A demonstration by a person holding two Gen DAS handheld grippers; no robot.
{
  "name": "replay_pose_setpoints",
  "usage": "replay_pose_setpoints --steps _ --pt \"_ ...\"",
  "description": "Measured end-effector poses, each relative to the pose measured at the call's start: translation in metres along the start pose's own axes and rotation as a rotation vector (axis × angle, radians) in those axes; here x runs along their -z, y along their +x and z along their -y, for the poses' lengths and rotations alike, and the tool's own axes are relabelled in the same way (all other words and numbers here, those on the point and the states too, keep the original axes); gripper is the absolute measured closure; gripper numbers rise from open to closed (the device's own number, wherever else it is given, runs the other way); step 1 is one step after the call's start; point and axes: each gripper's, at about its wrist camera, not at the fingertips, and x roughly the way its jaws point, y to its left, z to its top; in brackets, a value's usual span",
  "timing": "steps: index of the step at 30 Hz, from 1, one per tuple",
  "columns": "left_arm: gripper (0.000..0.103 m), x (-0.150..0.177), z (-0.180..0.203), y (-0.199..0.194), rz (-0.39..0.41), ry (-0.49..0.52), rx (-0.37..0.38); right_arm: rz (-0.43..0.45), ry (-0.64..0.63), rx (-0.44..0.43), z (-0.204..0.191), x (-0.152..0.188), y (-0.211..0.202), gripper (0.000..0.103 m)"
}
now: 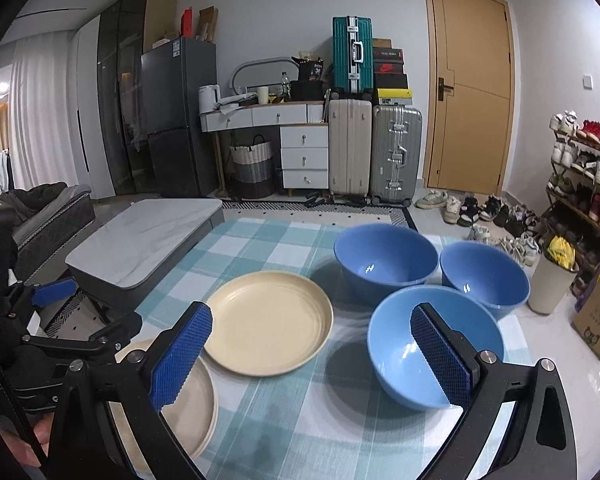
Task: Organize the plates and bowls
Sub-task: 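Move the left tool toward the remaining cream plate beside the bowls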
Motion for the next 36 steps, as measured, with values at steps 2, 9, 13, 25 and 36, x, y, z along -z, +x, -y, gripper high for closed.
replay_pose_setpoints --steps 2,9,13,25,36 --pt "0.003 -0.004 -0.003 0.009 -0.022 0.003 0.008 0.001 -0.009 0.002 -0.001 -0.006 0.005 0.002" --pt "0.003 -0.021 -0.014 0.04 -0.079 0.035 0.045 -0.007 -0.043 -0.012 -0.007 -0.03 0.029 0.002" --pt "0.003 -0.029 -0.02 0.061 -0.102 0.053 0.042 -0.008 -0.053 -0.027 -0.01 -0.044 0.045 0.002" --pt "0.003 -0.038 -0.02 0.112 -0.2 0.076 0.053 -0.123 -0.061 -0.073 -0.027 -0.059 0.125 0.002" --pt "0.003 -0.038 0.003 0.17 -0.351 0.196 0.086 -0.188 -0.047 -0.05 -0.02 -0.046 0.157 0.002"
